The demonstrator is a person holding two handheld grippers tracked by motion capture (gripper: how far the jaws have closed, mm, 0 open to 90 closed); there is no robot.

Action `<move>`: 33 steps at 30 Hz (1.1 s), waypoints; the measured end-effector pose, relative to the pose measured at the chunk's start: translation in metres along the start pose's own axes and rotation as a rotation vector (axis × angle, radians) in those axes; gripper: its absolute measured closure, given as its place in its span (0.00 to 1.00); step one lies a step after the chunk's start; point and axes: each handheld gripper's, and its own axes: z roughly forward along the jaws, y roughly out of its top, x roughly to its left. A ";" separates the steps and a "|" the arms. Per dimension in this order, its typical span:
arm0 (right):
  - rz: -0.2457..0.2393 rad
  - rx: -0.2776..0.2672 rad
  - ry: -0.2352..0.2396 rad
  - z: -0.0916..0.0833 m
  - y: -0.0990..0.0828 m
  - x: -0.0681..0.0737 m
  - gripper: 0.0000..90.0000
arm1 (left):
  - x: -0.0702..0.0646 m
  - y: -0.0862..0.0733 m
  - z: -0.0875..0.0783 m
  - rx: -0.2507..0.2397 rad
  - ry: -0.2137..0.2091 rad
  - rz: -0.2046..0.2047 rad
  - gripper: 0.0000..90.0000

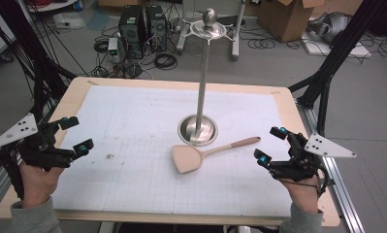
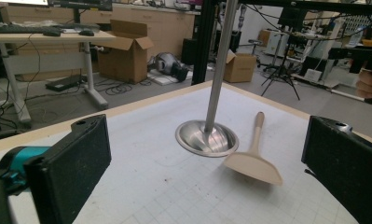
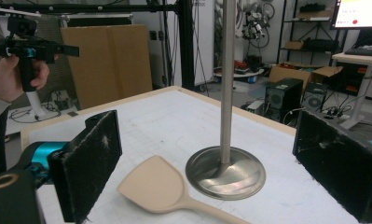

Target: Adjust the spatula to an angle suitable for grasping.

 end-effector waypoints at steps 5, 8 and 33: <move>0.032 -0.003 -0.029 0.002 -0.002 -0.002 0.08 | 0.002 -0.001 0.000 0.002 0.009 -0.009 0.02; 0.031 -0.007 -0.039 0.002 -0.003 -0.001 0.08 | 0.001 -0.002 0.001 0.005 0.004 -0.006 0.02; 0.000 0.086 -0.045 0.029 -0.013 0.002 0.58 | -0.001 -0.005 0.005 0.045 0.029 0.006 0.02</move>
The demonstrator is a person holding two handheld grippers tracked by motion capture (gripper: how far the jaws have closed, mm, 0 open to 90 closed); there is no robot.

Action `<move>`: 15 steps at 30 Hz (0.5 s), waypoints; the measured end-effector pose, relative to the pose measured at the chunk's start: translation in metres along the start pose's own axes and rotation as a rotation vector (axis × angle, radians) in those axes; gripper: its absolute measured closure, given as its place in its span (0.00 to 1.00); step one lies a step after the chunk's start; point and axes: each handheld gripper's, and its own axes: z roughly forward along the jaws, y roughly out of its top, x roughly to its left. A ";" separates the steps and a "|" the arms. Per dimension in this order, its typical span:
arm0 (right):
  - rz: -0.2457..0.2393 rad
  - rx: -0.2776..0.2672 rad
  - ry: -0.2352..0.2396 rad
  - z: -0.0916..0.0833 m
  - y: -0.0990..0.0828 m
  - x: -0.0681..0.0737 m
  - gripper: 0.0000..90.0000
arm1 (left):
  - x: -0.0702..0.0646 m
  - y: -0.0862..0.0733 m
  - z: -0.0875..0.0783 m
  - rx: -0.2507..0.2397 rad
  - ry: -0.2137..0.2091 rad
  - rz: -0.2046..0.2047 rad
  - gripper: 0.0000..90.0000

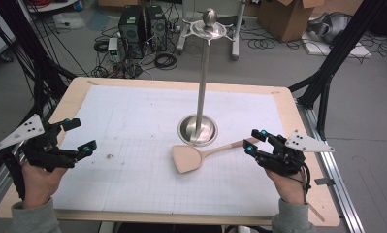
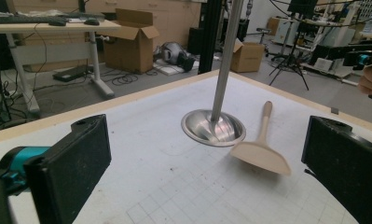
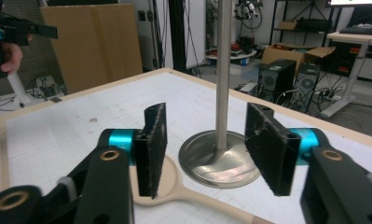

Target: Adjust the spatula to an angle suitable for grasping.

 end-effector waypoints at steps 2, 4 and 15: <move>-0.003 -0.002 -0.009 0.002 -0.001 0.000 0.62 | 0.000 0.000 0.000 0.006 0.000 0.000 0.02; -0.002 -0.005 -0.013 0.002 -0.001 0.000 0.64 | 0.000 -0.001 0.001 0.009 0.000 0.000 0.02; 0.002 0.083 -0.019 0.019 -0.005 -0.002 0.79 | 0.000 -0.003 -0.004 0.013 0.012 -0.006 0.02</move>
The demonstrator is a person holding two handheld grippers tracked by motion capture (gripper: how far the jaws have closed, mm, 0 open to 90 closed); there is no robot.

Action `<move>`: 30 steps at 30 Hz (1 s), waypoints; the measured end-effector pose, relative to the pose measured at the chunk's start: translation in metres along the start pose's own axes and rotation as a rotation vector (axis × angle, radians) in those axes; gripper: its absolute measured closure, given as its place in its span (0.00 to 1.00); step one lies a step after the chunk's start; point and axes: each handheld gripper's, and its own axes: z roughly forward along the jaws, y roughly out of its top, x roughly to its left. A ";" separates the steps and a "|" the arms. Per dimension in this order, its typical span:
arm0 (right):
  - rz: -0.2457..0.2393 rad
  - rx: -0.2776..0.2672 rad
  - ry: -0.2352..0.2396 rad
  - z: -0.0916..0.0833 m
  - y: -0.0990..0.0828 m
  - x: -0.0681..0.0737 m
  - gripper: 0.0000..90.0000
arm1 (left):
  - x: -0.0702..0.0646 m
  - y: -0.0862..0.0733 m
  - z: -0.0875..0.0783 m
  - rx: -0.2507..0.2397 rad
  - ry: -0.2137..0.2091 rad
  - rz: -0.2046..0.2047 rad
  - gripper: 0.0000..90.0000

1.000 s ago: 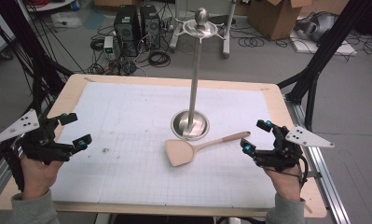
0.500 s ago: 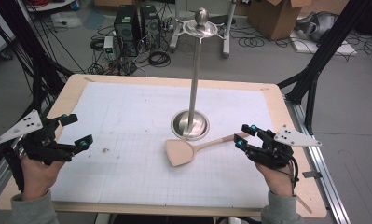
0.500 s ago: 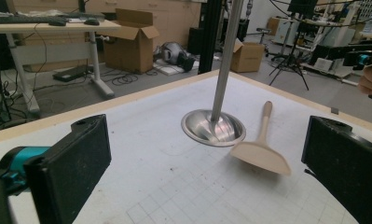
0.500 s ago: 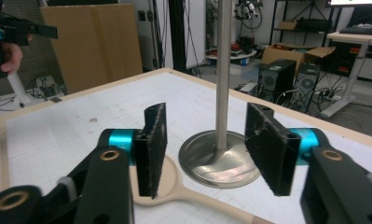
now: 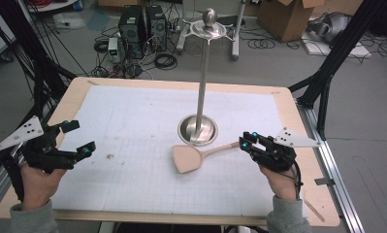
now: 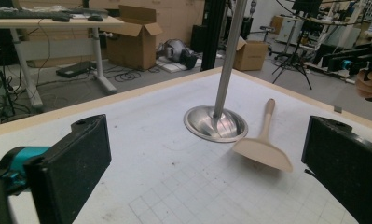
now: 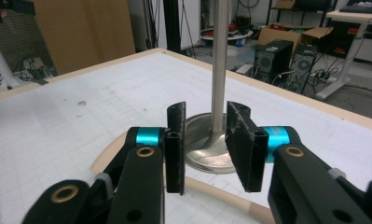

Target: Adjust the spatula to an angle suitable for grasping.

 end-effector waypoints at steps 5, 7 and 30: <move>0.008 0.019 0.005 0.007 -0.001 -0.001 0.83 | -0.001 -0.002 -0.001 0.004 0.006 -0.003 0.02; 0.012 0.024 0.004 0.010 -0.001 -0.001 0.85 | -0.001 -0.002 -0.001 0.008 0.008 -0.005 0.02; 0.033 0.106 -0.040 0.052 -0.014 -0.008 1.00 | -0.007 -0.007 -0.005 0.023 0.008 -0.019 0.02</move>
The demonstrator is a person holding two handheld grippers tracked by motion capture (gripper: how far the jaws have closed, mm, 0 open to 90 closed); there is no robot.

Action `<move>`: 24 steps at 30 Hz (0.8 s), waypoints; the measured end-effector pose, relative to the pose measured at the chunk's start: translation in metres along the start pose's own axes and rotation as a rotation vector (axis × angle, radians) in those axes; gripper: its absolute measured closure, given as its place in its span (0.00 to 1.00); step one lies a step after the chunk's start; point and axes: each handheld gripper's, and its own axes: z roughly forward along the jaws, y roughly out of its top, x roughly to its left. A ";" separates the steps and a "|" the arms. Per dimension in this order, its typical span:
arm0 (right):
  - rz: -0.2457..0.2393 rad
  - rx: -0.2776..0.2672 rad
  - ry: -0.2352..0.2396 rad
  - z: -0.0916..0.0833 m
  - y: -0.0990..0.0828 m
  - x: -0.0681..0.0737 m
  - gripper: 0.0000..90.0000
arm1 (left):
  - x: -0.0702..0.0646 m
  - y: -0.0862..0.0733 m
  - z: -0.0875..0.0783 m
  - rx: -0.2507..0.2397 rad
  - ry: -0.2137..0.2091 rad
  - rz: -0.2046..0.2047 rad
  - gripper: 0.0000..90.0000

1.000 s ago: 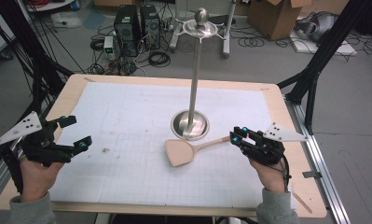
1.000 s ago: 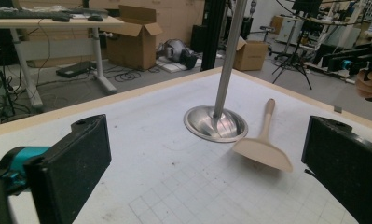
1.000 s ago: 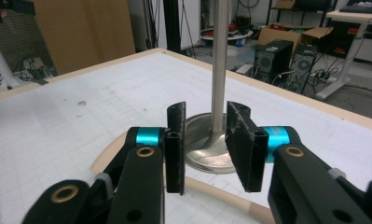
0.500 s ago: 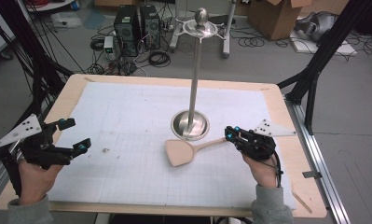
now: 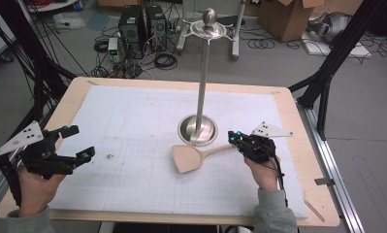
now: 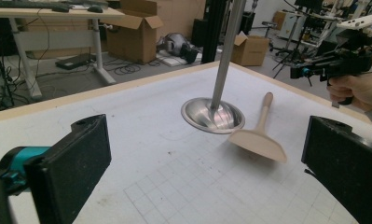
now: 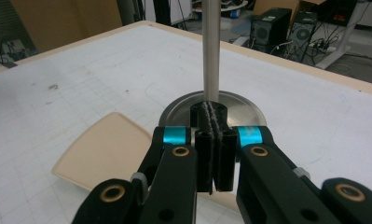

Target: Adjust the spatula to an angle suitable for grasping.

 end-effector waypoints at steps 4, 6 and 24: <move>-0.003 0.013 0.001 0.006 -0.001 0.000 1.00 | 0.000 -0.001 -0.001 0.009 0.006 -0.001 0.02; -0.002 0.026 0.005 0.011 -0.002 0.000 1.00 | 0.000 -0.002 -0.001 0.009 0.008 -0.003 0.02; 0.005 0.135 -0.005 0.047 -0.016 0.000 1.00 | 0.000 -0.005 -0.001 0.031 0.018 -0.008 0.02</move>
